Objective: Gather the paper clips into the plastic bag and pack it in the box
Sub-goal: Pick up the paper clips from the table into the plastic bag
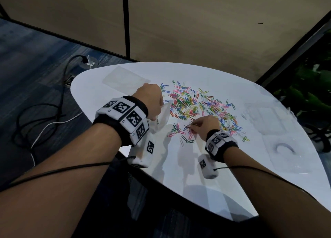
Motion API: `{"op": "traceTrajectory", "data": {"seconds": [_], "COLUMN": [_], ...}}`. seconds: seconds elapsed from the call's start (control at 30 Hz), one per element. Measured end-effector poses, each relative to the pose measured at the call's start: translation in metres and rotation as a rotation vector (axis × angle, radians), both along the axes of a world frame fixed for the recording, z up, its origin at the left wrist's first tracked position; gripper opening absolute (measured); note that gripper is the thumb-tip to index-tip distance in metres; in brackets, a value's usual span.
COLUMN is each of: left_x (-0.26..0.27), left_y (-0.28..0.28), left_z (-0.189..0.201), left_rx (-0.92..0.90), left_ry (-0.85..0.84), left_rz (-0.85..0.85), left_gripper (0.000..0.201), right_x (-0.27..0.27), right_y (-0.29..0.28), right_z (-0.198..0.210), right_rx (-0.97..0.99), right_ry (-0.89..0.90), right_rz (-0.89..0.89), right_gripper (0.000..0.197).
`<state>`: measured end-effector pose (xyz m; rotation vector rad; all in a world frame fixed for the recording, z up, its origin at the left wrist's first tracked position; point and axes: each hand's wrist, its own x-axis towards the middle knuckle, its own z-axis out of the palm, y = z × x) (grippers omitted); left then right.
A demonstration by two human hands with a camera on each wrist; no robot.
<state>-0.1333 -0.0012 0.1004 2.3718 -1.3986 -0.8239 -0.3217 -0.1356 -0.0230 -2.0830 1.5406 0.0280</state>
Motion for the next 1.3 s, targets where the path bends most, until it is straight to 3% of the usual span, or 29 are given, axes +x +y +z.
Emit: {"op": "traceTrajectory", "data": {"seconds": [0.1,0.23,0.33,0.43,0.53,0.7,0.83,0.93,1.0,1.07,1.17,1.3], "left_x": [0.000,-0.002,-0.003,-0.004,-0.004,0.000,0.006,0.008,0.008,0.007,0.006,0.003], "left_y": [-0.001,-0.003,-0.005,-0.006,-0.007,-0.006,-0.004,-0.002,-0.001,-0.001,-0.001,-0.004], "left_z": [0.000,-0.002,-0.005,-0.009,-0.010,-0.008,-0.007,-0.005,-0.004,-0.004,-0.003,-0.004], "left_rx": [0.000,0.000,-0.024,-0.046,-0.058,-0.054,-0.076,-0.079,-0.072,-0.065,-0.051,-0.029], "left_ry": [-0.015,0.006,0.024,0.057,0.092,0.079,0.068,0.069,0.066,0.060,0.048,0.035], "left_rz": [0.000,0.018,0.053,0.088,0.115,0.121,0.148,0.149,0.139,0.134,0.124,0.119], "left_gripper": [0.036,0.030,0.028,0.029,0.024,0.025,0.024,0.024,0.024,0.025,0.025,0.026], "right_x": [-0.010,-0.002,0.018,0.038,0.052,0.059,0.048,0.030,0.020,0.013,0.002,-0.015], "right_y": [-0.015,-0.008,0.011,0.033,0.057,0.058,0.044,0.038,0.043,0.049,0.045,0.019], "right_z": [0.008,0.035,0.059,0.066,0.058,0.056,0.069,0.050,0.022,-0.004,-0.016,-0.023], "right_rx": [0.288,0.672,0.882,0.934,0.773,0.408,0.203,-0.118,-0.187,-0.262,-0.278,-0.159], "right_ry": [-0.249,-0.910,-1.117,-1.150,-1.013,-0.686,-0.718,-0.211,0.106,0.305,0.478,0.494], "right_rz": [-0.203,-0.485,-0.395,-0.289,-0.181,0.210,0.181,0.546,0.871,1.087,1.022,0.785], "right_gripper": [0.017,0.034,0.035,0.025,0.013,0.032,0.031,0.035,0.045,0.056,0.061,0.055]}}
